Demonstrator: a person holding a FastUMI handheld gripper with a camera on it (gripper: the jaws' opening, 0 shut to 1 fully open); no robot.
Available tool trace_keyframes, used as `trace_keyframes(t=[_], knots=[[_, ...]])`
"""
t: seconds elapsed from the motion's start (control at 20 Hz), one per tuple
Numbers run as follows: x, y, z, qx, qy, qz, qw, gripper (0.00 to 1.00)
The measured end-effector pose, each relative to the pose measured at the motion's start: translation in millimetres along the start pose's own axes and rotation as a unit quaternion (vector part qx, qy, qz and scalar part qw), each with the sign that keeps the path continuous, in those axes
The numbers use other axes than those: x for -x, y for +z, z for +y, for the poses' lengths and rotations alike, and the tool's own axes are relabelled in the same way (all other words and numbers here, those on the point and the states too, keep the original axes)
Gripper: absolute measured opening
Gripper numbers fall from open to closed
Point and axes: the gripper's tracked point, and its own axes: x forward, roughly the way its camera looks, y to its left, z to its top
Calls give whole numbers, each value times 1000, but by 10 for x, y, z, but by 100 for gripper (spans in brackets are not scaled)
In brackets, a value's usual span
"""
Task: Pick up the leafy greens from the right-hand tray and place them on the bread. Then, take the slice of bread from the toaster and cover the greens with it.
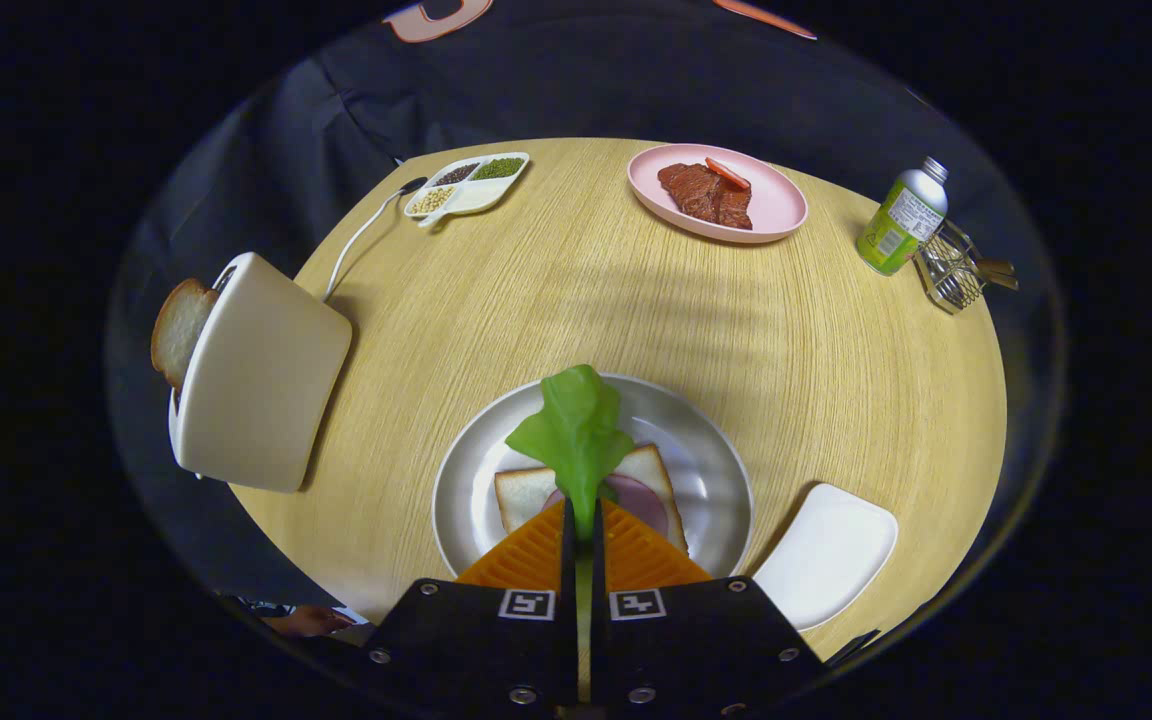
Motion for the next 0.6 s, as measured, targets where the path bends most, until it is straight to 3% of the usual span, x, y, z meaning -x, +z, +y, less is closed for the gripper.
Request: trace_keyframes(t=[0.35, 0.6], knots=[[74, -39, 118, -18, 29, 4, 999, 9], [27, -92, -4, -12, 7, 11, 1000, 11]])
